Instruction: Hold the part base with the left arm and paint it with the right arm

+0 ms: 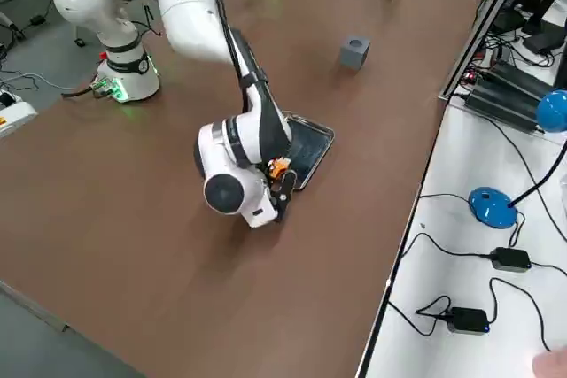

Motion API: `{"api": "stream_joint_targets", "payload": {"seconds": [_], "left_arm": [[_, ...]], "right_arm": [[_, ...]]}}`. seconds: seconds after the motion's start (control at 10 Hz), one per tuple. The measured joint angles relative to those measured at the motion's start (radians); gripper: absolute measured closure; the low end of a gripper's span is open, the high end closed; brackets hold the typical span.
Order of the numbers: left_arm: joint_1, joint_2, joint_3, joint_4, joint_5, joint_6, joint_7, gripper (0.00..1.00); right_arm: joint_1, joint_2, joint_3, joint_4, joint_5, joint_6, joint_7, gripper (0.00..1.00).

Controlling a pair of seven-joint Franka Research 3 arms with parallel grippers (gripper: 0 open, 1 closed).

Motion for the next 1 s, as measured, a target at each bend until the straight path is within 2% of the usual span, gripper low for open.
{"api": "stream_joint_targets", "payload": {"seconds": [0.2, 0.3, 0.4, 0.5, 0.7, 1.0], "left_arm": [[0.113, -0.113, -0.002, -0.002, -0.016, -0.154, -0.056, 0.00], [0.171, -0.175, -0.004, -0.007, -0.030, -0.205, -0.060, 0.00], [0.229, -0.237, -0.005, -0.024, -0.051, -0.227, -0.040, 0.00], [0.276, -0.299, -0.005, -0.058, -0.065, -0.234, 0.008, 0.00], [0.352, -0.409, -0.006, -0.135, -0.103, -0.235, 0.104, 0.00], [0.429, -0.508, -0.002, -0.212, -0.118, -0.234, 0.201, 0.00]], "right_arm": [[0.015, -0.107, -0.002, 0.025, -0.144, 0.001, 0.104, 0.00], [0.029, -0.179, 0.014, 0.030, -0.235, 0.004, 0.189, 0.00], [0.036, -0.268, 0.070, 0.030, -0.349, 0.009, 0.308, 0.00], [0.039, -0.360, 0.146, 0.017, -0.461, 0.010, 0.442, 0.00], [0.044, -0.541, 0.295, -0.076, -0.617, 0.022, 0.657, 0.00], [0.035, -0.801, 0.478, -0.229, -0.780, 0.030, 0.867, 0.00]]}}
